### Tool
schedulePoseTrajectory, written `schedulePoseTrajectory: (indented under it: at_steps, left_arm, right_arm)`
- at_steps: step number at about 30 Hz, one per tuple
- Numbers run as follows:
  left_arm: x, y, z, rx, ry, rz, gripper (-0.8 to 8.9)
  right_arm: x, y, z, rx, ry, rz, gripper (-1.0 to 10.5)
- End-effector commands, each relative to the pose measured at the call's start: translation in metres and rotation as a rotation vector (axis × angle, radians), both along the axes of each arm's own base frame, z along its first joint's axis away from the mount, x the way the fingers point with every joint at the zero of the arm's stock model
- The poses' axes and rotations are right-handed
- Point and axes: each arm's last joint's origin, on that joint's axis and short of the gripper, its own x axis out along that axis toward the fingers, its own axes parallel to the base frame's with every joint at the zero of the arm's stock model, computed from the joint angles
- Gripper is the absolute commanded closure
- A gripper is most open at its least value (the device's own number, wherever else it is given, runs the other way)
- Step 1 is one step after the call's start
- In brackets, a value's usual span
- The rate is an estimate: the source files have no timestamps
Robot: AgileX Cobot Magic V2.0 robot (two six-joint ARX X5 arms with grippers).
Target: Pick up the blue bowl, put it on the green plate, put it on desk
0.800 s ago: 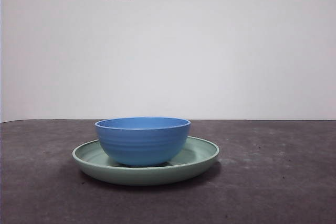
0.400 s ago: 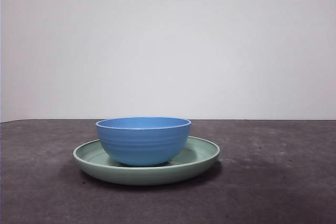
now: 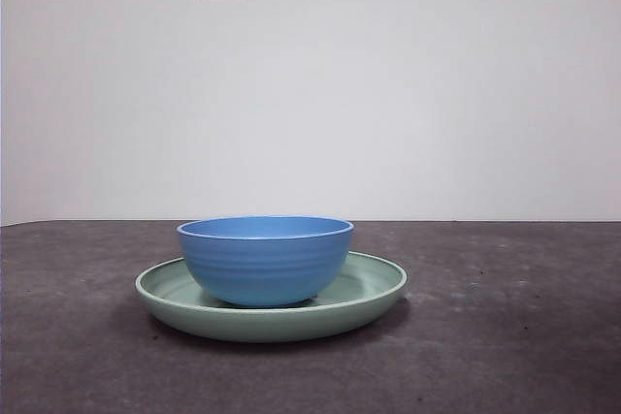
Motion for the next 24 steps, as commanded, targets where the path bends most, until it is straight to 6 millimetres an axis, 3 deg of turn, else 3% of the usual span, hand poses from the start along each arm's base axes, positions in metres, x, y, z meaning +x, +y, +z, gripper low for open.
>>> schedulePoseTrajectory:
  at_steps: [1, 14, 24]
  left_arm:
    - [0.0012, 0.0002, -0.0056, 0.016, 0.007, 0.002, 7.85]
    - [0.0012, 0.0002, -0.0056, 0.016, 0.008, 0.002, 7.86]
    - [0.0012, 0.0002, -0.0056, 0.016, 0.007, 0.002, 7.86]
  right_arm:
    - [-0.0008, -0.0010, -0.0020, -0.060, -0.004, 0.005, 9.2]
    - [-0.0020, -0.0014, 0.0002, -0.184, -0.017, 0.040, 9.2]
    - [-0.0017, -0.0017, 0.0020, -0.175, -0.037, 0.031, 9.2]
